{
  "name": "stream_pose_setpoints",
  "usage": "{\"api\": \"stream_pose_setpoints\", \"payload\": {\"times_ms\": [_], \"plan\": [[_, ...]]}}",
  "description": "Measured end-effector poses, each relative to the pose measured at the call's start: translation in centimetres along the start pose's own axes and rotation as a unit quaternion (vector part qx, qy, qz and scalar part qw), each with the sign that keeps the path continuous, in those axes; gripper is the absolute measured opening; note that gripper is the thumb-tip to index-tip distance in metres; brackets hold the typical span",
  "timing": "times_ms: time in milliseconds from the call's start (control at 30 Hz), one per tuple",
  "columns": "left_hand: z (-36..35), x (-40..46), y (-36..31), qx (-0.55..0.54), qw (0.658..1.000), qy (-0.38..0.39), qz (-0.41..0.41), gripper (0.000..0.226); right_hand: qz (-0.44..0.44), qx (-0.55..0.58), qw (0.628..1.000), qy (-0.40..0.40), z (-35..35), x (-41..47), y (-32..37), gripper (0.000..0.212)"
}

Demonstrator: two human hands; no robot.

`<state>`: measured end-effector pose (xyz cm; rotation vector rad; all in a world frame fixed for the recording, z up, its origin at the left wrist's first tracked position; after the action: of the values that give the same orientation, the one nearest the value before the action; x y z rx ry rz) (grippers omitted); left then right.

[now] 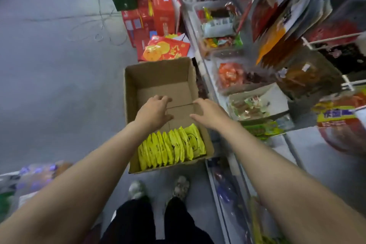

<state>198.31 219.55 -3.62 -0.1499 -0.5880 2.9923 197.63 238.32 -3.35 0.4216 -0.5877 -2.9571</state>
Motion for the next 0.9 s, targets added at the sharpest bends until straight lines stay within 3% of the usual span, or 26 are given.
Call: {"api": "stream_pose_setpoints", "payload": {"times_ms": [167, 400, 667, 767, 900], "plan": [[-8.9, -0.9, 4.4, -0.017, 0.993, 0.112, 0.040, 0.068, -0.054, 0.022, 0.995, 0.085, -9.0, 1.2, -3.7, 0.056], [-17.9, 1.2, 7.8, -0.061, 0.976, 0.210, 0.021, 0.062, -0.154, 0.054, 0.976, 0.147, -19.0, 2.9, -6.9, 0.058], [-24.8, 4.0, 9.8, -0.157, 0.955, 0.250, -0.020, 0.058, -0.285, 0.139, 0.936, 0.153, -26.5, 3.8, -9.2, 0.049], [-26.1, 4.6, 9.8, -0.178, 0.953, 0.245, 0.000, 0.056, -0.295, 0.175, 0.926, 0.158, -28.0, 3.4, -9.6, 0.053], [-27.0, 5.1, 10.1, -0.158, 0.956, 0.241, 0.049, 0.046, -0.305, 0.206, 0.920, 0.133, -28.4, 3.1, -10.2, 0.043]]}}
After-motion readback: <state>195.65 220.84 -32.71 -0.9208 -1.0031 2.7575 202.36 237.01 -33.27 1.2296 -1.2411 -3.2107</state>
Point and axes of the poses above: each hand's wrist, its own x-axis towards the middle knuckle, its own z-axis out of the back of the hand, y = z × x, the point moved 5 cm from there along x, towards the middle knuckle, and after that the axes turned 12 degrees about -y, right-handed, at the moved point
